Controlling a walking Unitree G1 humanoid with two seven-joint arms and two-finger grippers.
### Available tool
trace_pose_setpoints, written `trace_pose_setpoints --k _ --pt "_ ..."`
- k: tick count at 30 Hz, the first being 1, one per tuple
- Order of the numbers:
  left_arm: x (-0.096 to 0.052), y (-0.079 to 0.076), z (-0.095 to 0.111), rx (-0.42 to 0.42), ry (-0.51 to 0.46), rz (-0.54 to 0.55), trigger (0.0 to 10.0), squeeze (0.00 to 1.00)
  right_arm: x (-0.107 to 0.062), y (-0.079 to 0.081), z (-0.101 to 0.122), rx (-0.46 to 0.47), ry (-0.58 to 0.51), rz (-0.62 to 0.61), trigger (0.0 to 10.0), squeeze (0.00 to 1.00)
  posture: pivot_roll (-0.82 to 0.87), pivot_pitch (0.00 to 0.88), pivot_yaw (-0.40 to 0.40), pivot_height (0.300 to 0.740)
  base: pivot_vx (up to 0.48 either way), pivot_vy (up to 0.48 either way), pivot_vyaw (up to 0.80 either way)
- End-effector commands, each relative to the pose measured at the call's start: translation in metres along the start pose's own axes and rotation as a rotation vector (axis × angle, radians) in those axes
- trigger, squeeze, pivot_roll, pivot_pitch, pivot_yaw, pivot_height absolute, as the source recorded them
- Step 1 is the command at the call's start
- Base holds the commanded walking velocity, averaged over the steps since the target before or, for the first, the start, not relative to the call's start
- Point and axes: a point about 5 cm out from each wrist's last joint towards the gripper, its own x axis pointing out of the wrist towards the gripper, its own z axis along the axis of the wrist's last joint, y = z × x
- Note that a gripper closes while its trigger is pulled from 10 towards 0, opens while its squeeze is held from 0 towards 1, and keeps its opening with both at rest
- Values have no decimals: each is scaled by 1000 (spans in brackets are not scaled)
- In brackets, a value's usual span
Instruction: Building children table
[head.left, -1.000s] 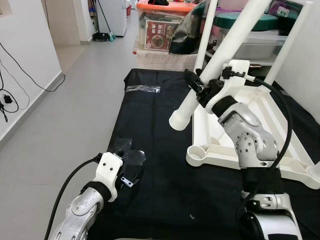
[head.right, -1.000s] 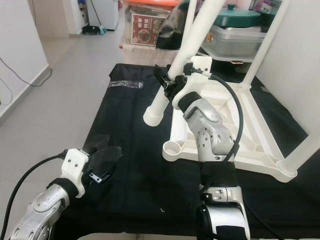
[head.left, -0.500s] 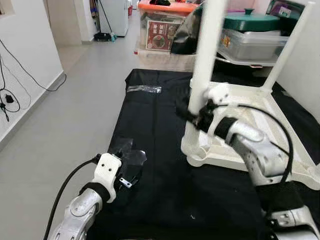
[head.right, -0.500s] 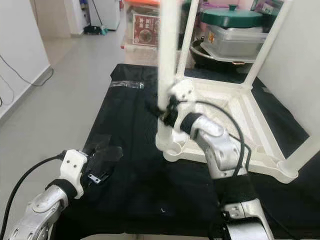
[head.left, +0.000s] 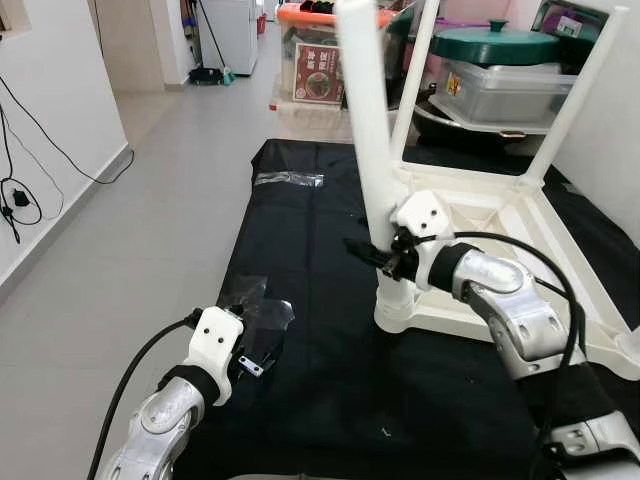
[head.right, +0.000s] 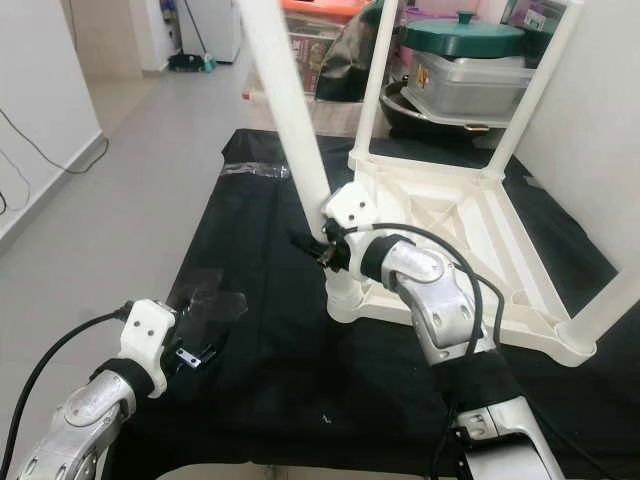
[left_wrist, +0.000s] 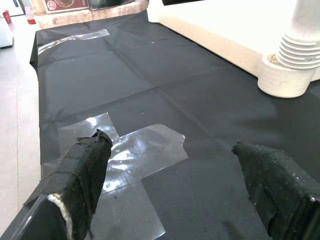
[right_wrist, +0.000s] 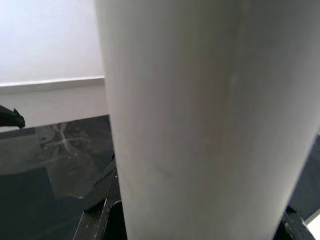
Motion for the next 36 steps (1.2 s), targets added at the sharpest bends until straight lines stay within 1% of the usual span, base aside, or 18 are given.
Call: trace_pose_setpoints --k 1,4,7,9,13,14,20,21,22,24,25,26,27,28,30,31,32,36 --pt "0 -1 -5 0 23 -1 10000 0 1 -3 5 -47 -6 6 0 0 41 0 -74 740 0 0 0" --pt "0 0 -6 5 26 2 10000 0 9 1 3 -98 8 16 0 0 37 0 -74 740 0 0 0" --pt "0 0 -6 5 25 2 10000 0 10 3 2 -119 14 19 0 0 35 0 -72 740 0 0 0" --pt "3 -2 -5 4 20 -1 10000 0 16 5 -2 -176 32 11 0 0 39 0 -74 740 0 0 0" --pt "4 -3 -4 3 16 -4 10000 0 20 11 -5 -187 35 26 0 0 44 0 -77 740 0 0 0" --pt "4 -3 -5 2 19 -4 10000 0 21 18 -8 -182 35 73 0 0 42 0 -79 740 0 0 0" --pt "4 -3 -7 4 24 -4 10000 0 20 24 -11 -178 39 110 0 0 38 0 -79 740 0 0 0" --pt "5 -3 -7 -1 26 -6 10000 0 16 33 -16 -76 23 176 0 0 38 0 -82 740 0 0 0" --pt "5 -3 -7 -1 26 -6 10000 0 16 33 -16 -76 23 176 0 0 38 0 -82 740 0 0 0" --pt "5 -3 -7 -14 27 -5 10000 0 11 45 -18 59 -24 238 0 0 34 0 -80 740 0 0 0" --pt "4 -3 -8 -18 28 -4 10000 0 10 49 -17 97 -43 255 0 0 34 0 -80 740 0 0 0" --pt "4 -3 -8 -18 28 -4 10000 0 10 49 -17 97 -43 255 0 0 34 0 -80 740 0 0 0" --pt "4 -2 -8 -23 29 -3 10000 0 9 54 -16 166 -67 274 0 0 34 0 -80 740 0 0 0" --pt "4 -2 -8 -23 29 -3 10000 0 9 54 -16 166 -67 274 0 0 34 0 -80 740 0 0 0" --pt "3 -1 -7 -37 27 1 10000 0 4 67 -13 278 -106 352 0 0 30 0 -77 740 0 0 0" --pt "3 -1 -7 -37 27 1 10000 0 4 67 -13 278 -106 352 0 0 30 0 -77 740 0 0 0" --pt "3 0 -7 -41 26 2 10000 0 1 73 -14 300 -110 383 0 0 28 0 -74 740 0 0 0" --pt "3 2 -7 -38 27 3 10000 0 0 78 -19 295 -90 394 0 0 23 0 -71 740 0 0 0"
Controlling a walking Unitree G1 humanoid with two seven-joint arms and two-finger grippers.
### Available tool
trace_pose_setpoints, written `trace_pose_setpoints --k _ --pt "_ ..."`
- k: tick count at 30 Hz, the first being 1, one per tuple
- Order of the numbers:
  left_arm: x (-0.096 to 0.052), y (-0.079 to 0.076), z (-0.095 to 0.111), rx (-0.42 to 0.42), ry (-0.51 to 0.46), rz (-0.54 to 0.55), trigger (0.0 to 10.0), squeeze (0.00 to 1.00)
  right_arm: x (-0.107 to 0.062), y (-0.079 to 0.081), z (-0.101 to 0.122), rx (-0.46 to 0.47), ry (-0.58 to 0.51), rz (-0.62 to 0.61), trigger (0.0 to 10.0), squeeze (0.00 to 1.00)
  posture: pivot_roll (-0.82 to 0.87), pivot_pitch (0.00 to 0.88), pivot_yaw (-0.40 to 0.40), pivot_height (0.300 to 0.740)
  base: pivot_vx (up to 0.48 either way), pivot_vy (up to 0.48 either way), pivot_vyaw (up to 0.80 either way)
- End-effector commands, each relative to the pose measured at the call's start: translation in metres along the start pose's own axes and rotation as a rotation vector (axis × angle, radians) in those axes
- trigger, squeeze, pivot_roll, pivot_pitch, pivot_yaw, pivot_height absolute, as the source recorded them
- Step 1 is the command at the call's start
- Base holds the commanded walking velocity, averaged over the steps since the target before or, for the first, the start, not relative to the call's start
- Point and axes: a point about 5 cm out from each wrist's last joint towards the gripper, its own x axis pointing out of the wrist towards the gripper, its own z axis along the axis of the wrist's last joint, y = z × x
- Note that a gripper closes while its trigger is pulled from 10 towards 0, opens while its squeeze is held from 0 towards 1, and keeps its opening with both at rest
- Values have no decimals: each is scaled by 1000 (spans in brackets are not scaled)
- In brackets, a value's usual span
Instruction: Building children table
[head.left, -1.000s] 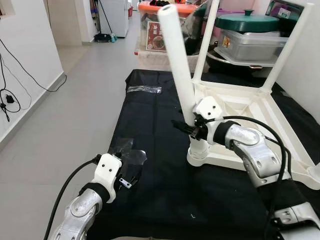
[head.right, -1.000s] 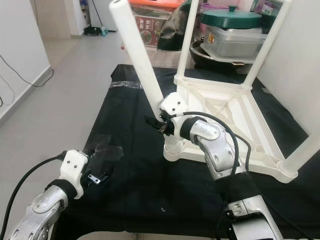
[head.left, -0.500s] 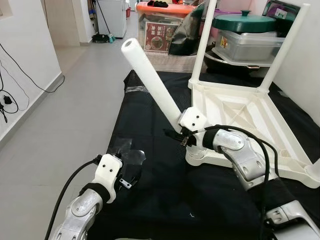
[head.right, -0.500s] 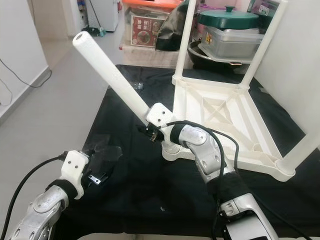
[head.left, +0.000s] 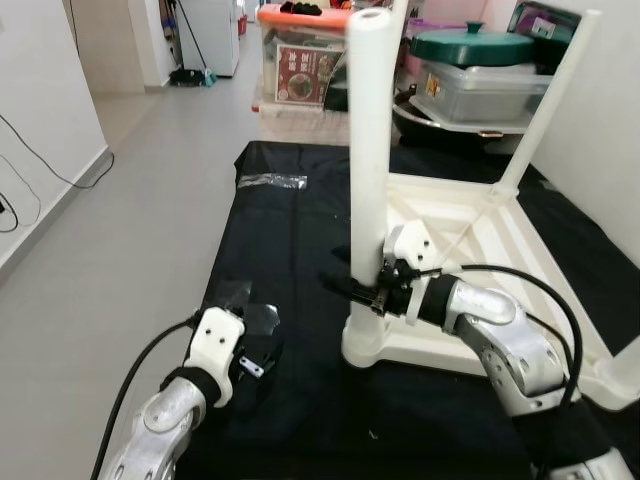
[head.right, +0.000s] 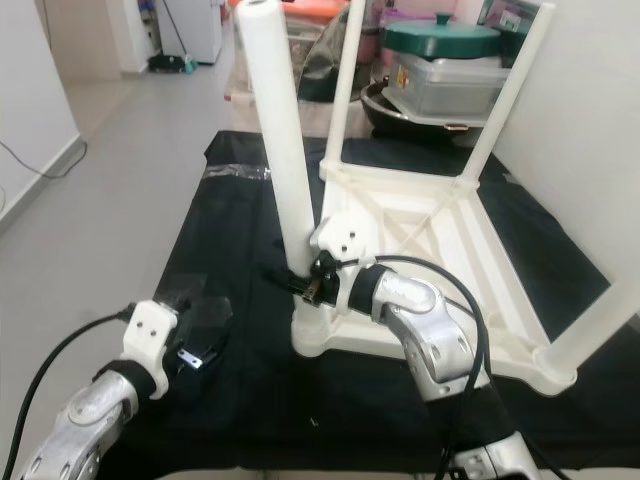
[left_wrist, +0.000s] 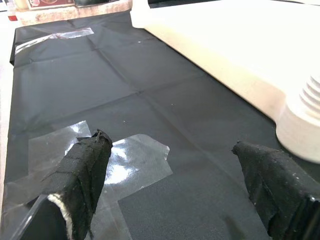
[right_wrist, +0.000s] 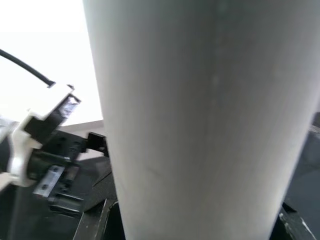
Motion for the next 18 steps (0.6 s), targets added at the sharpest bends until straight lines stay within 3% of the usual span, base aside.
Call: trace_pose_setpoints --k 1,5,8,12,15,18 --pt "1 0 -2 -10 10 -4 10000 0 5 14 -26 101 71 68 0 0 23 0 -71 740 0 0 0" --pt "2 1 -2 -6 11 -3 10000 0 4 13 -30 91 88 54 0 0 23 0 -71 740 0 0 0" --pt "3 0 -3 -4 12 0 10000 0 1 13 -37 1 173 69 0 0 20 0 -73 740 0 0 0" --pt "3 -1 -4 -5 14 1 10000 0 0 12 -39 -43 214 96 0 0 19 0 -76 740 0 0 0" --pt "4 -1 -4 -6 15 0 10000 0 1 11 -37 -41 225 111 0 0 20 0 -83 740 0 0 0" --pt "5 -3 -4 -18 12 6 10000 0 4 8 -31 17 243 189 0 0 22 0 -99 740 0 0 0"
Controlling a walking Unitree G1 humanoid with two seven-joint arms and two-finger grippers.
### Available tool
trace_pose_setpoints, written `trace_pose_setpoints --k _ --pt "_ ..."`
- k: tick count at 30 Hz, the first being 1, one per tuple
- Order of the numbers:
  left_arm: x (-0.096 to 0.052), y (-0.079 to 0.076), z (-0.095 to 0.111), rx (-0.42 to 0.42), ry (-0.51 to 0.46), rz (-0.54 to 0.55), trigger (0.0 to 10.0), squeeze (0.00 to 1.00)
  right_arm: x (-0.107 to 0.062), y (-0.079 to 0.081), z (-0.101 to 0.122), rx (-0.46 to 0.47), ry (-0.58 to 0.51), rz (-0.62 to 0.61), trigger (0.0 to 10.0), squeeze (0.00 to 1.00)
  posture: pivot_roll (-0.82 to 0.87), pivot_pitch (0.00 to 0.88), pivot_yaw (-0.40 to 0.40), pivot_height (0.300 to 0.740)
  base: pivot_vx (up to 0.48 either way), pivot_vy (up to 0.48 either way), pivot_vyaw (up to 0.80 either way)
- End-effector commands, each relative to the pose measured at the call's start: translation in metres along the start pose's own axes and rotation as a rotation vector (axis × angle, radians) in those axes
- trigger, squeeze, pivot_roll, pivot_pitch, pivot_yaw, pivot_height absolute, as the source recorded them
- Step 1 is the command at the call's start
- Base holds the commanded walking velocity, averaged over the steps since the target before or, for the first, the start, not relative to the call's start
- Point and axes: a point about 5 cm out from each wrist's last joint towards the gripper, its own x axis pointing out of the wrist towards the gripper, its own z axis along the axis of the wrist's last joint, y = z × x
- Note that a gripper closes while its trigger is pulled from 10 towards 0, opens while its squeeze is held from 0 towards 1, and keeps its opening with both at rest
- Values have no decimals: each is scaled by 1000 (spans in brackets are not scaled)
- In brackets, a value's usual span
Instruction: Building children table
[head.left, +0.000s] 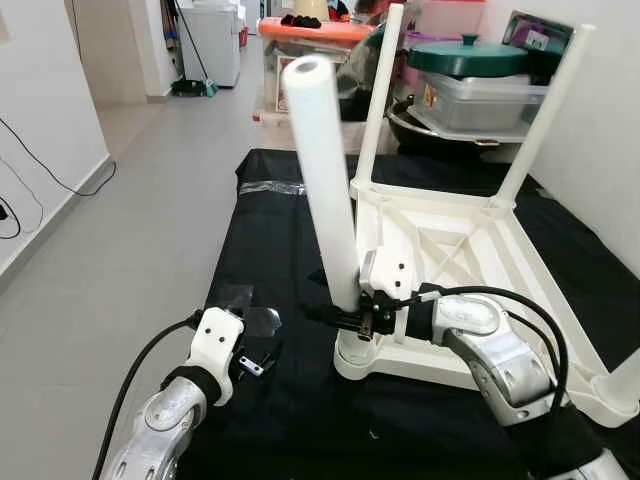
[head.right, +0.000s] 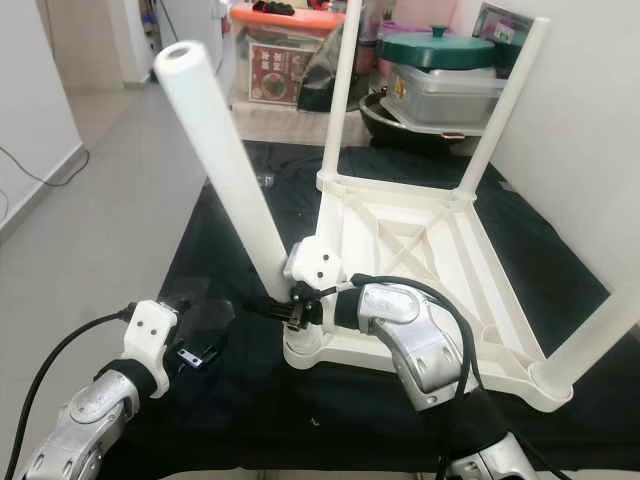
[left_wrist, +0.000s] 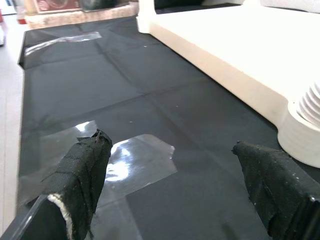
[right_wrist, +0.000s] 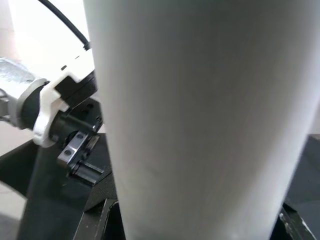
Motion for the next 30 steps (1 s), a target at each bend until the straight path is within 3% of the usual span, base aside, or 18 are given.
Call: trace_pose_setpoints --k 1,10,18,25,29,30 --pt "2 -1 -2 -4 4 3 10000 0 2 9 -25 145 94 86 0 0 22 0 -99 740 0 0 0" --pt "-1 -2 -5 -25 5 21 10000 0 6 -14 -26 228 94 103 0 0 37 0 -123 740 0 0 0" --pt "-3 -1 -6 -37 6 30 10000 0 6 -17 -33 275 89 62 0 0 38 0 -124 740 0 0 0" --pt "-1 -1 -7 -41 12 23 10000 0 4 -16 -45 355 61 -49 0 0 29 0 -107 740 0 0 0" --pt "-1 1 -7 -37 14 23 10000 0 6 -24 -55 376 81 -235 0 0 31 0 -106 740 0 0 0" --pt "-1 1 -7 -37 14 23 10000 0 6 -24 -55 376 81 -235 0 0 31 0 -106 740 0 0 0"
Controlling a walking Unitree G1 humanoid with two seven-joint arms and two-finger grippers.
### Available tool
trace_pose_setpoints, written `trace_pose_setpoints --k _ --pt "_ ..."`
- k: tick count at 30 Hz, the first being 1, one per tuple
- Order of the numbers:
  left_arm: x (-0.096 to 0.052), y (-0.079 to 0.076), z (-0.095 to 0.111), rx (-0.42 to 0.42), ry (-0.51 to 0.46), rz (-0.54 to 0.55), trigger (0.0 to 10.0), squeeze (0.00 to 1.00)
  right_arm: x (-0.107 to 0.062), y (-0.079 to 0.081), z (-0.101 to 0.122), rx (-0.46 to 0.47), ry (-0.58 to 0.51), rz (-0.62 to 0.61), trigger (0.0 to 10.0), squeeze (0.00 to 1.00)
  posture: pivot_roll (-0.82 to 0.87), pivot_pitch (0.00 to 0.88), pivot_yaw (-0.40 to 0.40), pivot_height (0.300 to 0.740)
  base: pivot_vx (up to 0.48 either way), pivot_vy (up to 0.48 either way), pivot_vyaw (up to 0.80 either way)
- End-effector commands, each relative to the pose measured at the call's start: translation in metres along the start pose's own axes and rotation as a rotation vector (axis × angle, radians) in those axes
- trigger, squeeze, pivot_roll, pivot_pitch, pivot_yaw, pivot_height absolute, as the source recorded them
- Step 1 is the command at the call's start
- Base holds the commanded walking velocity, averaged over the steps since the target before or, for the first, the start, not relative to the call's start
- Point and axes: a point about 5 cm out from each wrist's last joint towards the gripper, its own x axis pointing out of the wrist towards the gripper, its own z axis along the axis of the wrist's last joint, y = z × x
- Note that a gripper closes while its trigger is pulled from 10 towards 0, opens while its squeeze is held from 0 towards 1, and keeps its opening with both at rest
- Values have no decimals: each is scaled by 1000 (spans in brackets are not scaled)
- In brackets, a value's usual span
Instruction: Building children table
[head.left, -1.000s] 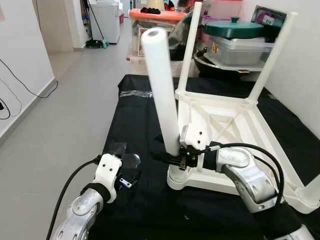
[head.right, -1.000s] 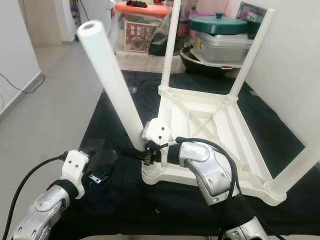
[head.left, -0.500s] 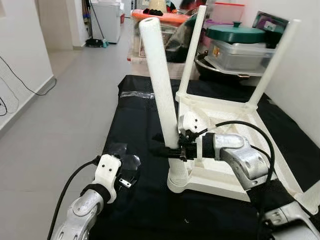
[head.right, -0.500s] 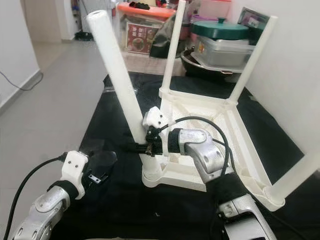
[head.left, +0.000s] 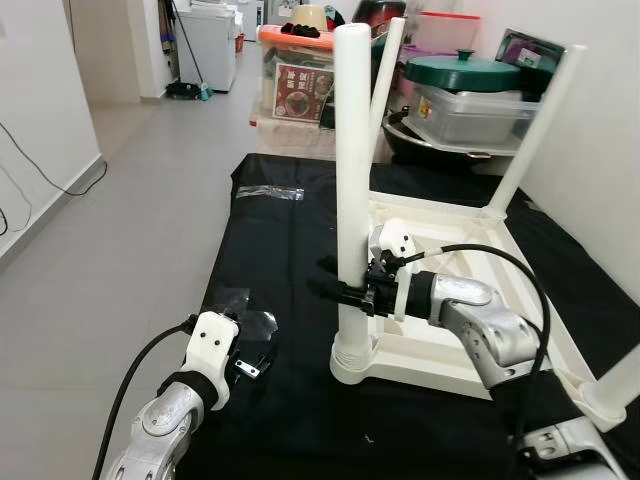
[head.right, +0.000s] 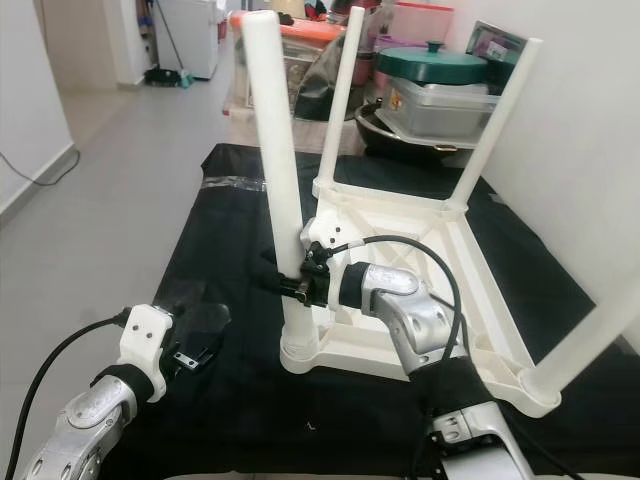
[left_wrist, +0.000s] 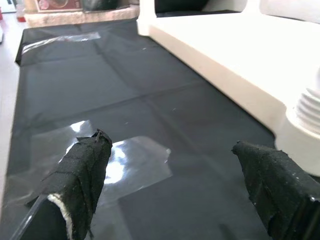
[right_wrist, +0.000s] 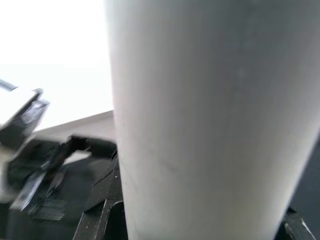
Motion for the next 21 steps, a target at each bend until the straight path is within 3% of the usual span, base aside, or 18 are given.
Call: trace_pose_setpoints --k 1,6,9,10,11,13,14,16,21 --pt "2 -2 -1 -13 0 -8 10000 0 -4 -5 -36 84 130 -121 0 0 31 0 -107 740 0 0 0" --pt "1 -1 -1 -14 1 -5 10000 0 -2 -3 -45 153 121 -242 0 0 33 0 -103 740 0 0 0" --pt "0 -1 -1 -12 3 -4 10000 0 -5 -12 -60 190 169 -564 0 0 33 0 -102 740 0 0 0" --pt "0 -1 -1 -12 3 -4 10000 0 -5 -12 -60 190 169 -564 0 0 33 0 -102 740 0 0 0" --pt "0 -1 -1 -11 3 -3 10000 0 -7 -15 -62 203 173 -649 0 0 33 0 -102 740 0 0 0" --pt "0 0 -1 -9 3 0 10000 0 -18 -21 -68 203 174 -933 0 0 34 0 -101 740 0 0 0" --pt "0 0 -1 -9 3 0 10000 0 -18 -21 -68 203 174 -933 0 0 34 0 -101 740 0 0 0" --pt "0 0 -1 -9 3 2 10000 0 -28 -21 -71 201 161 -1150 0 0 37 0 -96 740 0 0 0" --pt "0 1 -1 -7 5 1 10000 0 -33 -17 -69 192 118 -1278 0 0 35 0 -93 740 0 0 0"
